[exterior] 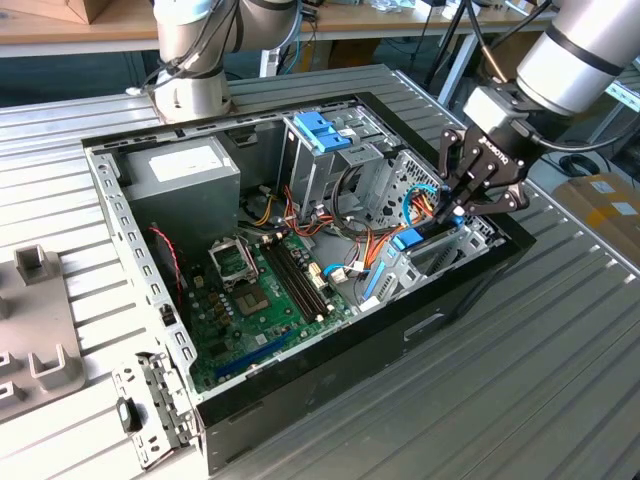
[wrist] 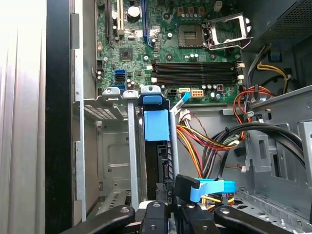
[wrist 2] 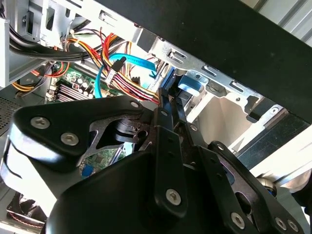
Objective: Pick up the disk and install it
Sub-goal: 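Insert the first disk wire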
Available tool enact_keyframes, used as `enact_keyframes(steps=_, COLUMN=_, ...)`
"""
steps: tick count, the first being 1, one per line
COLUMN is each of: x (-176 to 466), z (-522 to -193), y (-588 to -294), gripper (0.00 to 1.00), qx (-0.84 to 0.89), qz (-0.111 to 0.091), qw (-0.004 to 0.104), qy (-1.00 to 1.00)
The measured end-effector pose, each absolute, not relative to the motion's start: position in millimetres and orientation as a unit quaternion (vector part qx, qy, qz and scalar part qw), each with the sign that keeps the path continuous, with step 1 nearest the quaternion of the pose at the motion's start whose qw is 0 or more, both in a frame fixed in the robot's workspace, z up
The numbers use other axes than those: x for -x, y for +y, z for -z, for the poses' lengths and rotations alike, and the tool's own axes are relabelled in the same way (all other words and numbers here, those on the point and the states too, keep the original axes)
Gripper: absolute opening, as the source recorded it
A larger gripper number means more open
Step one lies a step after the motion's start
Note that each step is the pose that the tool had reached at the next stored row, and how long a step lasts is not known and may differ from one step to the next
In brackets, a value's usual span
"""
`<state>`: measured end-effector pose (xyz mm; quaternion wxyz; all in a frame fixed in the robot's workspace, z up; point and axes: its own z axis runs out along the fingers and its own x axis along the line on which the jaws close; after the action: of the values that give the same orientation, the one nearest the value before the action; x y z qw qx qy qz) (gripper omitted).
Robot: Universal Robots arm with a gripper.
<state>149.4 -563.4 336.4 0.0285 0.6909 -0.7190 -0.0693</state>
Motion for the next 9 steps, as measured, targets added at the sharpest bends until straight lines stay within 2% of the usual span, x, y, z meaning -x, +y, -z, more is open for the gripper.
enact_keyframes(steps=1, x=-149.4, z=-335.8, y=-563.4, gripper=0.17, qx=-0.691, qz=0.069, qw=0.029, qy=-0.719)
enact_keyframes(steps=2, x=-149.4, z=-334.9, y=-563.4, gripper=0.31, qx=-0.691, qz=0.069, qw=0.028, qy=-0.719)
enact_keyframes(steps=3, x=-149.4, z=-335.6, y=-563.4, gripper=0.31, qx=-0.690, qz=0.070, qw=0.028, qy=-0.720)
enact_keyframes(steps=4, x=-149.4, z=-351.0, y=-563.4, gripper=0.31, qx=-0.690, qz=0.070, qw=0.027, qy=-0.720)
enact_keyframes(steps=9, x=-149.4, z=-357.8, y=-563.4, gripper=0.31, qx=-0.690, qz=0.070, qw=0.027, qy=-0.720)
